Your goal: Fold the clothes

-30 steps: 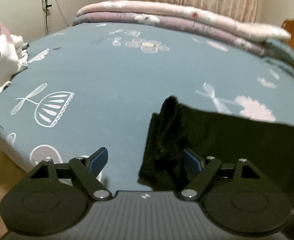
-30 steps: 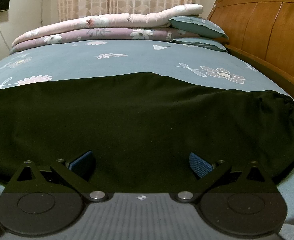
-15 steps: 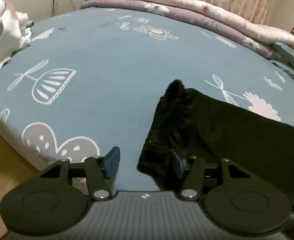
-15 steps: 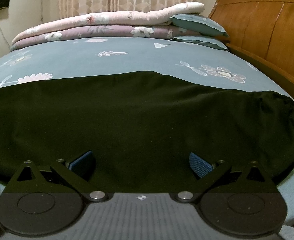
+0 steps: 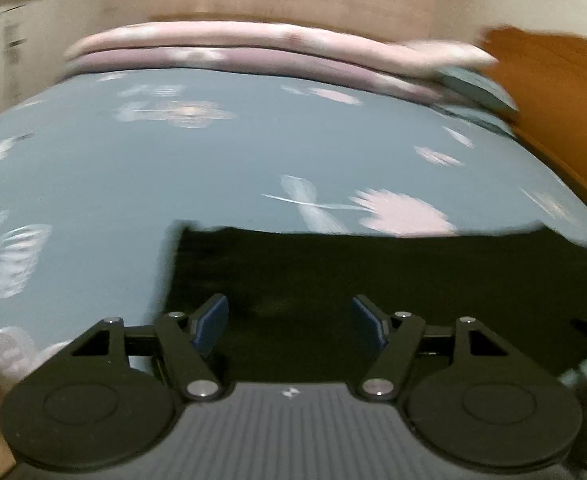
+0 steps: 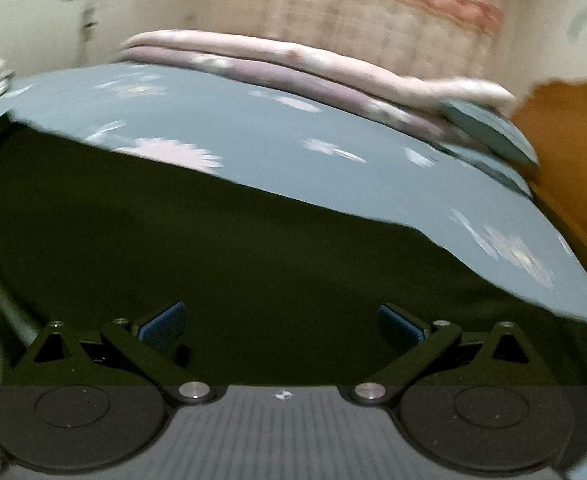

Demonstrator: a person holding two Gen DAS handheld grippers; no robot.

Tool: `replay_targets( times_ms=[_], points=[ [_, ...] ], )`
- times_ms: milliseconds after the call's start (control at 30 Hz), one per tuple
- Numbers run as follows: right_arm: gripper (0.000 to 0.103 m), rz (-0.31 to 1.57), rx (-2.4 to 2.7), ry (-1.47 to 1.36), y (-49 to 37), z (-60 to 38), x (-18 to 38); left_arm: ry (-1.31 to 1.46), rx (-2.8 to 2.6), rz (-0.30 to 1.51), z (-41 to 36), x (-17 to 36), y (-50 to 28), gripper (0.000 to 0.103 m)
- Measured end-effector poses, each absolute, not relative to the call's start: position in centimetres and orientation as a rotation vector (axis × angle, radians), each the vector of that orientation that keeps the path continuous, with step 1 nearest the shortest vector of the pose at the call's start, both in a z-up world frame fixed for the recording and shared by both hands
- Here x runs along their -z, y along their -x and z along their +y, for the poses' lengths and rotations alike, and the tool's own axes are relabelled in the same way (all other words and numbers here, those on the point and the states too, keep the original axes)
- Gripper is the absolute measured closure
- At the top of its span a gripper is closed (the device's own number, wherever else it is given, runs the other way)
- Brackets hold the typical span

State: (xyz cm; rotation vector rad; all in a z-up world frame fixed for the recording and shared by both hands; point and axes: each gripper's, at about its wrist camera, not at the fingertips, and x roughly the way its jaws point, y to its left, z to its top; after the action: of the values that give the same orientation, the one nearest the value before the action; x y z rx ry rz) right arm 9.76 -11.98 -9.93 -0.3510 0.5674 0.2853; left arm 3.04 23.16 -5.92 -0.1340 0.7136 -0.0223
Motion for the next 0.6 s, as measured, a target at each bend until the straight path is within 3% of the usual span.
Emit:
replay_targets(
  times_ms=[233, 333, 600],
  points=[
    [0.000, 0.624, -0.316, 0.316, -10.1, -11.7, 11.7, 0.075, 0.010, 0.818, 21.7, 10.6, -4.3, 0.031],
    [0.000, 0.697, -0.334, 0.165, -11.4, -13.5, 11.8, 0.085, 0.002, 0.824, 22.0, 10.0, -4.2, 0.031],
    [0.000, 0.683, -0.342, 0.176, -11.5, -13.6, 12.1, 0.084, 0.106, 0.778, 20.8, 8.1, -7.7, 0.027]
  ],
)
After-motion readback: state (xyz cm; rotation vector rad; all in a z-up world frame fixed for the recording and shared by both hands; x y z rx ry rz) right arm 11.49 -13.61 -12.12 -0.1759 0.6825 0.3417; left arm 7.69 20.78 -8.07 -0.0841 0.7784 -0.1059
